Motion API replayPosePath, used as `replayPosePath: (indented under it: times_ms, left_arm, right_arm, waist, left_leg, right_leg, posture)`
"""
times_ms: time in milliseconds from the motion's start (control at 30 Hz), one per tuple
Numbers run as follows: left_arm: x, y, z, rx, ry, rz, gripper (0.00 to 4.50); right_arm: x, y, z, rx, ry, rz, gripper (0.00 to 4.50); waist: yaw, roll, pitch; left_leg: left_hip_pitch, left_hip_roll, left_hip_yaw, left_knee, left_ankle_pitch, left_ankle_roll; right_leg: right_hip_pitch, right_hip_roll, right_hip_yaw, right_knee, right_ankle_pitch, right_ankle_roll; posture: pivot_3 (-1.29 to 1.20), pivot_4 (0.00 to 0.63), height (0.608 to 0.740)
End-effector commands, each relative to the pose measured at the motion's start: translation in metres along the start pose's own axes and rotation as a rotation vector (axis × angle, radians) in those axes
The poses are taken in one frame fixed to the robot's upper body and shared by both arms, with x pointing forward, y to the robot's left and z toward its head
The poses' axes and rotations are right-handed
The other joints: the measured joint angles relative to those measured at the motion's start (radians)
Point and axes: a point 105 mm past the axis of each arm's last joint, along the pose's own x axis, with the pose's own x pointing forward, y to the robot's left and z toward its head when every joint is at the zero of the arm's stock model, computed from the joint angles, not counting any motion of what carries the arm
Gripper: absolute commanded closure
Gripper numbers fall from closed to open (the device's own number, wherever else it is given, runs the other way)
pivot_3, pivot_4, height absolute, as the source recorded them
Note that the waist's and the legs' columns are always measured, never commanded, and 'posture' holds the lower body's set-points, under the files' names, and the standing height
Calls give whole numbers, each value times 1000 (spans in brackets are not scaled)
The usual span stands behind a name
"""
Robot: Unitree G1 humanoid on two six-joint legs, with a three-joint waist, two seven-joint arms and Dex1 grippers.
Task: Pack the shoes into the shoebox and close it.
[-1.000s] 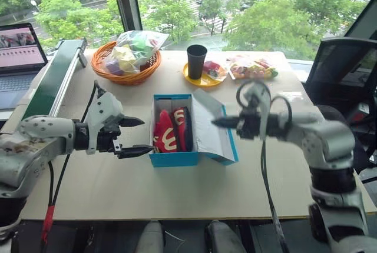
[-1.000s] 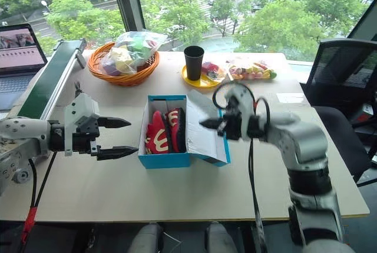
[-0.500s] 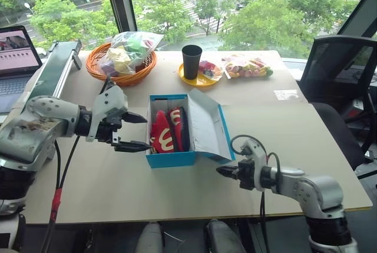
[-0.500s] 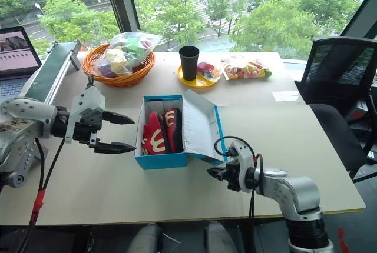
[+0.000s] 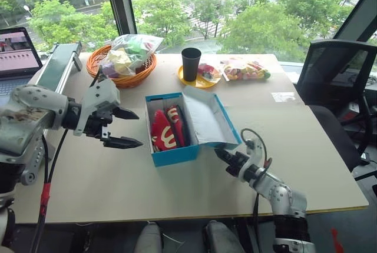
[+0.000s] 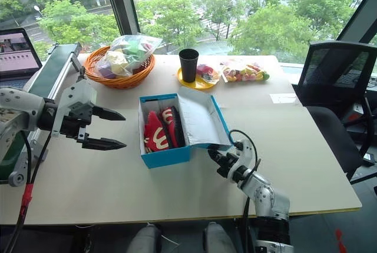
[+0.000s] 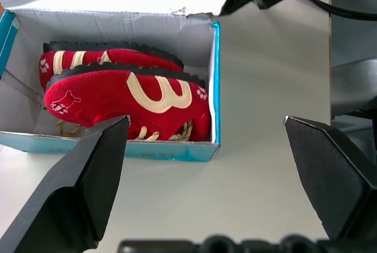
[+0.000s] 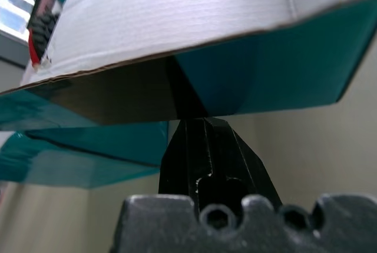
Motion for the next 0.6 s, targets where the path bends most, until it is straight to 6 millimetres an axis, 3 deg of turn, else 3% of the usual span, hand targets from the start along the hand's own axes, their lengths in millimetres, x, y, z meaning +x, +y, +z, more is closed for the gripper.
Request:
replayPosePath:
  times_ms: [33,133,300,467,600]
  left_arm:
    - [0,6,8,21,-16,28,0]
    - [-1,6,10,29,-17,19,0]
    - [-9,11,8,31,2,57,0]
    - [-19,3,4,6,9,110,0]
    - [-27,-2,0,-16,13,155,0]
  right_arm:
    - [3,25,55,-44,-198,137,4478]
    - [15,52,70,-137,-196,210,4478]
    - [25,92,78,-298,-142,293,4478]
    - [30,161,49,-530,72,533,4478]
    - [31,182,41,-578,128,614,4478]
  waist:
    - [2,3,2]
    - [-5,5,3]
    - [-13,5,3]
    - [-26,7,4]
    - [-22,7,4]
  left_leg:
    - [0,0,0,0,0,0]
    - [-1,0,0,-1,0,0]
    - [-9,0,0,-3,0,0]
    - [-10,-1,1,-1,0,0]
    - [-8,0,-1,-2,0,0]
  right_leg:
    - [0,0,0,0,0,0]
    - [-2,0,1,1,0,0]
    - [-13,0,0,6,1,-3]
    - [-13,0,1,6,0,-3]
    - [-12,1,0,7,-2,-1]
  posture:
    - [0,150,734]
    - [0,150,734]
    - [0,150,734]
    - [0,150,734]
    - [0,150,734]
